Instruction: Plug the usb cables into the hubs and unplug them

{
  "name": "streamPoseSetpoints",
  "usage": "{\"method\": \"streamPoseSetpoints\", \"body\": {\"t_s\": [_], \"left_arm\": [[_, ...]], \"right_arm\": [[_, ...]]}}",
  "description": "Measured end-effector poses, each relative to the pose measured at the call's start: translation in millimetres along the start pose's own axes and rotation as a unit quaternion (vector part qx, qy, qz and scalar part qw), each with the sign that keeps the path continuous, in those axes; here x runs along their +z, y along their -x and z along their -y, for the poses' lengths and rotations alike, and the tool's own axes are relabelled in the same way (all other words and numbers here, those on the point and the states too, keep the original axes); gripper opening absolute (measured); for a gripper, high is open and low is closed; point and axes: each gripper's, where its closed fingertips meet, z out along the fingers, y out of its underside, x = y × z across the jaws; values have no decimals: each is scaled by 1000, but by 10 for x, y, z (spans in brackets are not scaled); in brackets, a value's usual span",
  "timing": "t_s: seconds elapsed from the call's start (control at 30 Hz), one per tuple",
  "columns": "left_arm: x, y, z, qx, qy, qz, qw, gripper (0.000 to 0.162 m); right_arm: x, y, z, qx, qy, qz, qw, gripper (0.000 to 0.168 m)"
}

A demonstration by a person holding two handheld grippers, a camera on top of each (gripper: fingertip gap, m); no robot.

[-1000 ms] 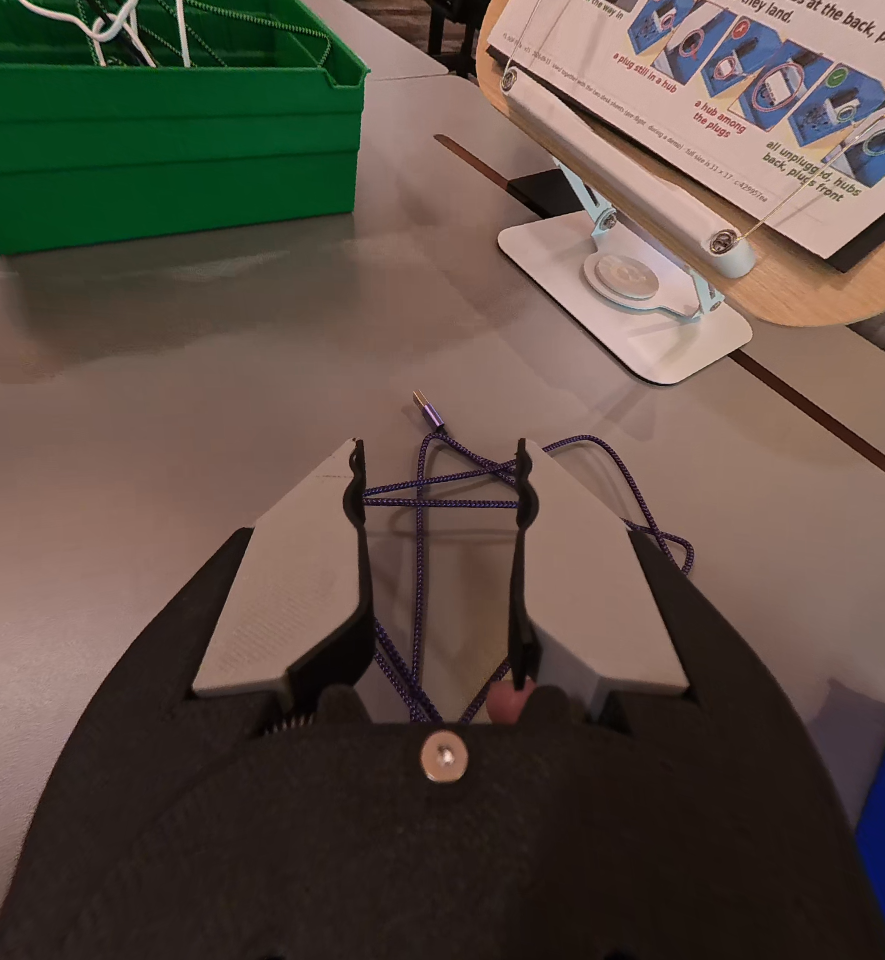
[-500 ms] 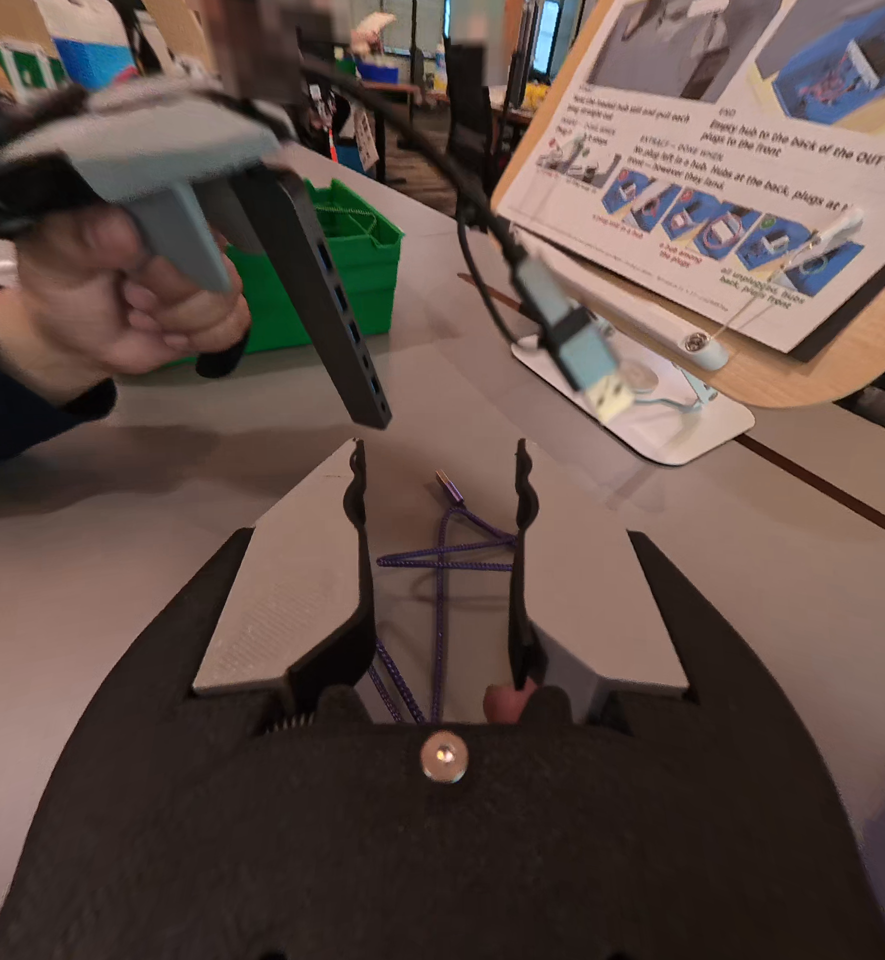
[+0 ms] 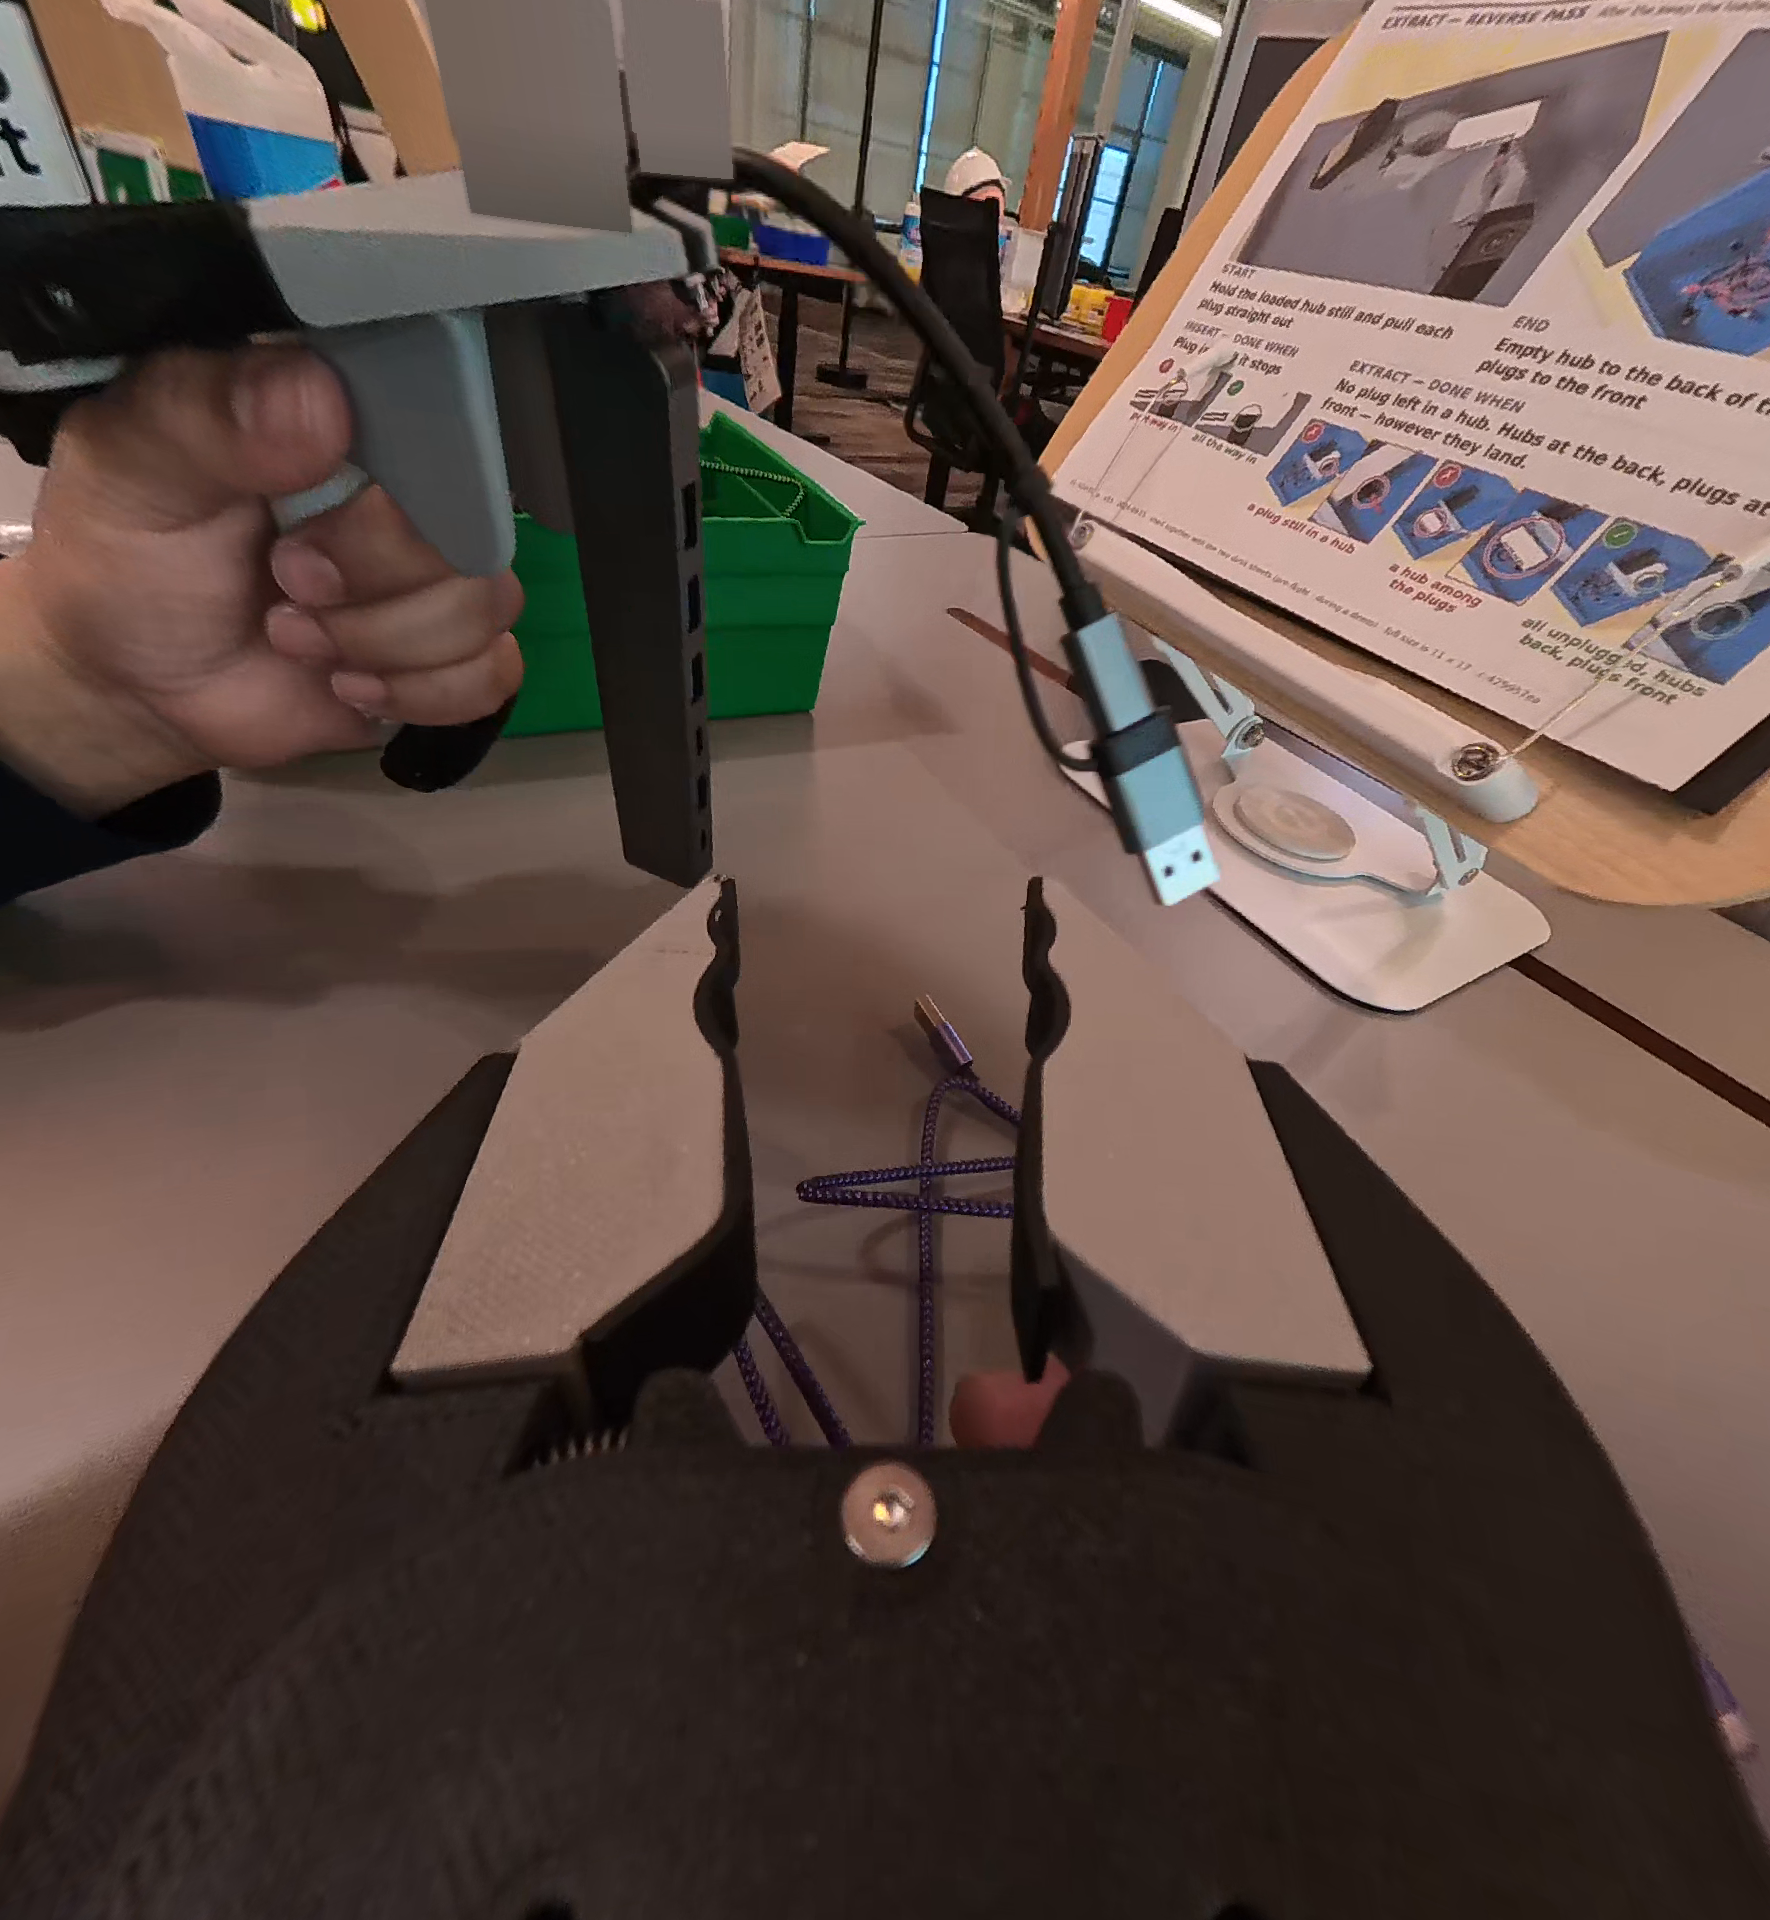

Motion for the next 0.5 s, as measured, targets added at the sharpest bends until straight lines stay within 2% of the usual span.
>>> {"method": "streamPoseSetpoints", "body": {"t_s": [0.37,0.5], "left_arm": [[-2,-51,38,-47,-16,-5,999,1],[31,-47,-67,-62,-3,-10,998,0]], "right_arm": [[-19,312,109,7,-33,55,998,51],[-17,410,135,26,-48,82,995,50]]}}
